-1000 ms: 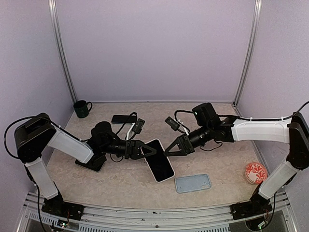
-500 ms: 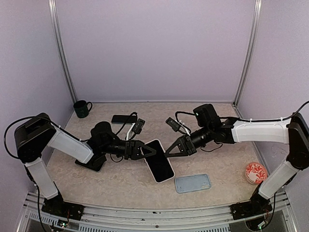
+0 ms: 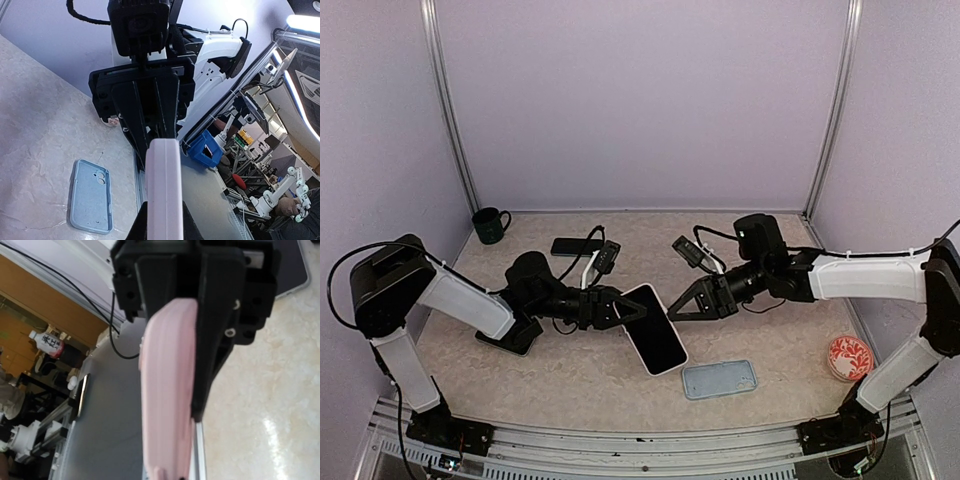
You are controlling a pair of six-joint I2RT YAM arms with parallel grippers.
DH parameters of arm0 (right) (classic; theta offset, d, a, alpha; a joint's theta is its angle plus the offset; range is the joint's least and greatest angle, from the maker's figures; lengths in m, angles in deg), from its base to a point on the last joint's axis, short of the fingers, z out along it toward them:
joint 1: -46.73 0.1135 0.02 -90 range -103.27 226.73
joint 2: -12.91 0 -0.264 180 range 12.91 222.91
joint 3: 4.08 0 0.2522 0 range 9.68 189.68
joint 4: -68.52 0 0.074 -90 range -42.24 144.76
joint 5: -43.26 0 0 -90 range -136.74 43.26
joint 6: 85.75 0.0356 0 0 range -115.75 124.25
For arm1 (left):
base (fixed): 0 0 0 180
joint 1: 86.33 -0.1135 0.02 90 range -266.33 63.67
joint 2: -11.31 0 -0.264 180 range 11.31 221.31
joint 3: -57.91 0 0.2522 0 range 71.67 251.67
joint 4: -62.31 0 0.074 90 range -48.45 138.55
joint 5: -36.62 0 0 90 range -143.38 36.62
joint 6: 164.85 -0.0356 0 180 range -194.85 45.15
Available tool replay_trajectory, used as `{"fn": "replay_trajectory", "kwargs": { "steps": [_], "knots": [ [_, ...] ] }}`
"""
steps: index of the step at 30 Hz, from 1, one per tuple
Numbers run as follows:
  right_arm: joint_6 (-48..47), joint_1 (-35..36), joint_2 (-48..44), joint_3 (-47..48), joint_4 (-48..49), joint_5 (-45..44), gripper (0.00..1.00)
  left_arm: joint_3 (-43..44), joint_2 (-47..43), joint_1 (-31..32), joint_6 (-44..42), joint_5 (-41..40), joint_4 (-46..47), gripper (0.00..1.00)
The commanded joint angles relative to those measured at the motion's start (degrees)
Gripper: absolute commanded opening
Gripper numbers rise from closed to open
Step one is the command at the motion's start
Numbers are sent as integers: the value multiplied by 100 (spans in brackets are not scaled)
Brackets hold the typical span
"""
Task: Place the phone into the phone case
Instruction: Press the phone case against the phone, then pass from the left arm to the right
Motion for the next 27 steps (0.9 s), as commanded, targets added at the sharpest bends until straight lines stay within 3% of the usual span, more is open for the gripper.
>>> {"fn": "replay_trajectory", "kwargs": {
  "steps": [1,7,14,16,17,27],
  "knots": [
    [168,-280,-469,-116,347,973,15,-64,-100,-179,55,47,-55,0],
    [2,-350,-498,-28,-8,591,41,-56,-108,-185,64,-14,-75,0],
    [-1014,-44,-436,423,-1392,-1413,72,70,-108,-194,82,-337,-391,0],
    [-1108,167,-473,442,-1412,-2012,93,131,-117,-207,108,-523,-573,0],
    [-1166,272,-490,462,-1435,-2366,99,170,-125,-204,108,-630,-727,0],
    [-1527,1090,-502,540,-1286,-5268,99,196,-201,-212,543,-1697,-1156,0]
  ]
}}
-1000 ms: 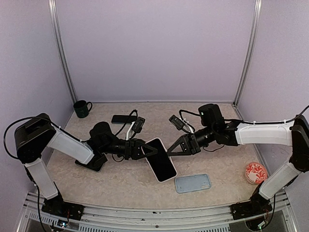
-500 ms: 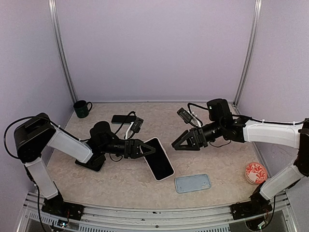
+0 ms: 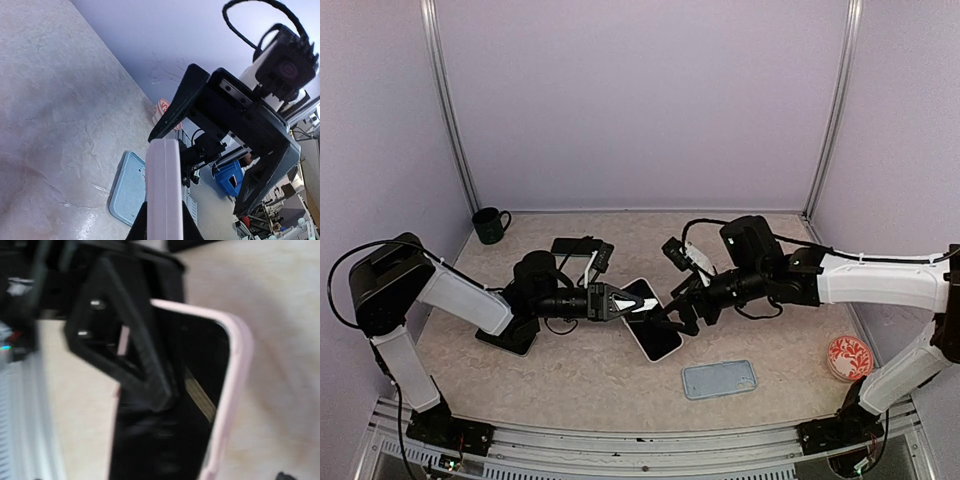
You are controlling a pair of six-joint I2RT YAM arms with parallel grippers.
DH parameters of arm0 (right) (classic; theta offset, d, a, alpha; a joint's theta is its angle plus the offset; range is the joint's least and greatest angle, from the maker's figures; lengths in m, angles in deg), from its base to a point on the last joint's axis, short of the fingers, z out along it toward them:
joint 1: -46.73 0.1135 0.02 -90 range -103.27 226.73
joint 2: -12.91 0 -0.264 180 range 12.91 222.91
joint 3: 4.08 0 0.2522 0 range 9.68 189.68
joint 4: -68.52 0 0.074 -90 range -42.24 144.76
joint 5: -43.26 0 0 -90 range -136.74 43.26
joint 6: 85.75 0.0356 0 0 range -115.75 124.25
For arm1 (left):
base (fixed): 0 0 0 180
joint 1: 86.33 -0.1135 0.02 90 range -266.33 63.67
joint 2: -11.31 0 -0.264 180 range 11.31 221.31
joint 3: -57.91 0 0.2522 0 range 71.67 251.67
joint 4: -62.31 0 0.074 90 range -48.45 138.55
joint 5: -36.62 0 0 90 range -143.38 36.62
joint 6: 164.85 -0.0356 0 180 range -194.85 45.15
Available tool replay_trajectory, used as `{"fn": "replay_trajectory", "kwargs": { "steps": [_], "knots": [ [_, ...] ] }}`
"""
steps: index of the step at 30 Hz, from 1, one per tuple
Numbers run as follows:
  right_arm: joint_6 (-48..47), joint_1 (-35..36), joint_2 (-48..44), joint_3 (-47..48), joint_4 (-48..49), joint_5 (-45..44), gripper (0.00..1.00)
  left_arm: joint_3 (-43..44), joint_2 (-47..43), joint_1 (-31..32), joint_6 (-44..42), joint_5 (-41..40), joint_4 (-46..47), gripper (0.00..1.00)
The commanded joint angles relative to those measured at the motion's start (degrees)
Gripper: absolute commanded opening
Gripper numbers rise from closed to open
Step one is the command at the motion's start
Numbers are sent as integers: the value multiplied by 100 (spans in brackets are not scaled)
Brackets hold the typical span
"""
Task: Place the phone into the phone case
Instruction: Pass from the left arm to the right
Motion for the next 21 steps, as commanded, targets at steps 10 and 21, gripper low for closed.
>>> {"fn": "replay_trajectory", "kwargs": {
  "steps": [10,21],
  "knots": [
    [-132,624,398,393,65,-2772,99,160,-286,-13,479,-1114,88,0],
    [65,783,761,566,131,-2663,99,156,-374,-4,501,-1425,-147,0]
  ]
}}
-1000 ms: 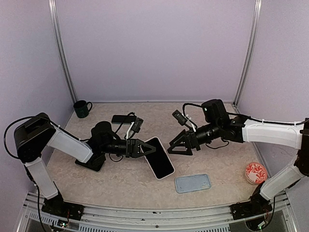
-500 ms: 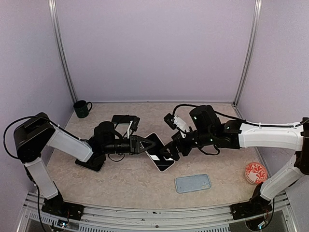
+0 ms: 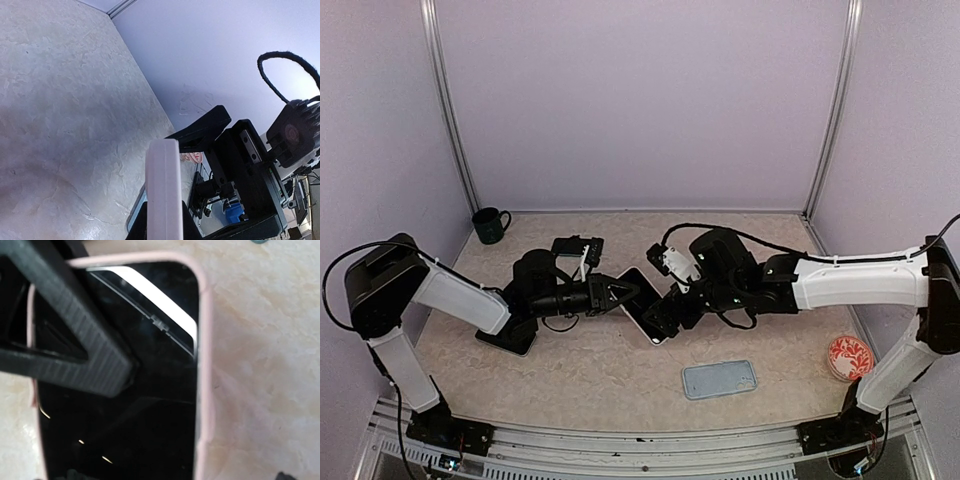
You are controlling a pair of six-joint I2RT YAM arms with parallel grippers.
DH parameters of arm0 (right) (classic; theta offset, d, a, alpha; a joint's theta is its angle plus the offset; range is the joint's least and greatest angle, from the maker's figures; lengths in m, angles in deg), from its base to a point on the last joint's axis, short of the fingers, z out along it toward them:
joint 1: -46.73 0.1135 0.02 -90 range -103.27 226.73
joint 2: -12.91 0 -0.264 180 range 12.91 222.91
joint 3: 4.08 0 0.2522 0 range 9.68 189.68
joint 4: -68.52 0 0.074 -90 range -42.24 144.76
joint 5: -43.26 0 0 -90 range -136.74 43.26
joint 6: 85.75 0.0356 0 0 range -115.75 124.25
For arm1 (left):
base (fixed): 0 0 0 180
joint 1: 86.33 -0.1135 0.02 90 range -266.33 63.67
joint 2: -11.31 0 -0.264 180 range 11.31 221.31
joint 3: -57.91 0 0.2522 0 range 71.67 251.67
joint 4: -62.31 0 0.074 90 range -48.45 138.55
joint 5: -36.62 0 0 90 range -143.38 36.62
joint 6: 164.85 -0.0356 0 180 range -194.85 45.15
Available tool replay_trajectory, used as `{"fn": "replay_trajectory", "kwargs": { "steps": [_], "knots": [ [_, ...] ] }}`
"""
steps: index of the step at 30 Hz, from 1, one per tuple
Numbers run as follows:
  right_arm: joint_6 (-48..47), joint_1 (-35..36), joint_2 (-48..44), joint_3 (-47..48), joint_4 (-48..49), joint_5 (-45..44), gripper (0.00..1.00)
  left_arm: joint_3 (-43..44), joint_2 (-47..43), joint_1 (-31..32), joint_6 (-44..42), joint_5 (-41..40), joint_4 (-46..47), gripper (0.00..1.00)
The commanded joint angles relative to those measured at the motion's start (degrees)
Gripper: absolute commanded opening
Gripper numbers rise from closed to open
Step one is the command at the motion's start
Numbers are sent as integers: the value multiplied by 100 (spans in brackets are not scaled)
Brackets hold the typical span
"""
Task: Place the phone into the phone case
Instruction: Pass from the left arm to the right
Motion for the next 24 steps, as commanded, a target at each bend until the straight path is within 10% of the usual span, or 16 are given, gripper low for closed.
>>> {"fn": "replay_trajectory", "kwargs": {
  "steps": [1,24],
  "knots": [
    [137,99,136,207,121,-47,99,148,-227,-4,60,-171,166,0],
    [284,202,522,292,311,-23,99,116,-289,-13,90,-308,109,0]
  ]
}}
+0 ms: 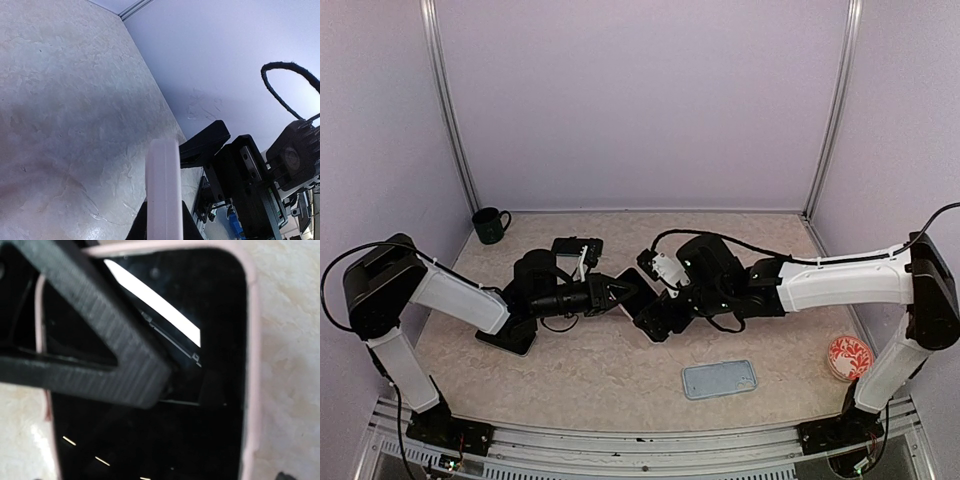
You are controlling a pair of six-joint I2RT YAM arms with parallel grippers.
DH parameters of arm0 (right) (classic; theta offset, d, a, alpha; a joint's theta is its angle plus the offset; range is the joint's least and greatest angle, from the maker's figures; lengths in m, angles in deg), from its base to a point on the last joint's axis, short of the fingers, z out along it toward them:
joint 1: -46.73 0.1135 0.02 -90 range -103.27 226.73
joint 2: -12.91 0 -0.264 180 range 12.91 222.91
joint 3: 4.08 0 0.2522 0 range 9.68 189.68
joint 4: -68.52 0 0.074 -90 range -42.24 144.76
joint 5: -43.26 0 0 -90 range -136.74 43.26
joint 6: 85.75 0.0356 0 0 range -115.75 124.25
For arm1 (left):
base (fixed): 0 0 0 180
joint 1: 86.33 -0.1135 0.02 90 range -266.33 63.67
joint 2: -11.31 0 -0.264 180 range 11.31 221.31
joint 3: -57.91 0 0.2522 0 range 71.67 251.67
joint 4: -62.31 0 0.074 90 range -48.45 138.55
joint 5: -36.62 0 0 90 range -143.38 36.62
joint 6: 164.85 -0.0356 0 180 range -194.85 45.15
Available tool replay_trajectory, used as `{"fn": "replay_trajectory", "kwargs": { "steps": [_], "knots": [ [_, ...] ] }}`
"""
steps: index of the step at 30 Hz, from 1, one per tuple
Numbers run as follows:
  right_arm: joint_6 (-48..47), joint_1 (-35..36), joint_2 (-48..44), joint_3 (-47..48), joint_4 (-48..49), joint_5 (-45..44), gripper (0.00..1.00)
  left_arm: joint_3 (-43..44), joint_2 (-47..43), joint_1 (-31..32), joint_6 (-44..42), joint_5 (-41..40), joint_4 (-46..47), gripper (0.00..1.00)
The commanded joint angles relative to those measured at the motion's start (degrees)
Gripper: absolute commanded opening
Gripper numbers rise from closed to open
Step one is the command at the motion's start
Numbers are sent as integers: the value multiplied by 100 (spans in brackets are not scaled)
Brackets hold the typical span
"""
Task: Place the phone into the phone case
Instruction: Pass from the left arm to the right
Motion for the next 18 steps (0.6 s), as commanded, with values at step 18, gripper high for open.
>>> {"fn": "replay_trajectory", "kwargs": {
  "steps": [18],
  "knots": [
    [88,219,446,351,-58,-490,99,94,-271,-13,122,-175,328,0]
  ]
}}
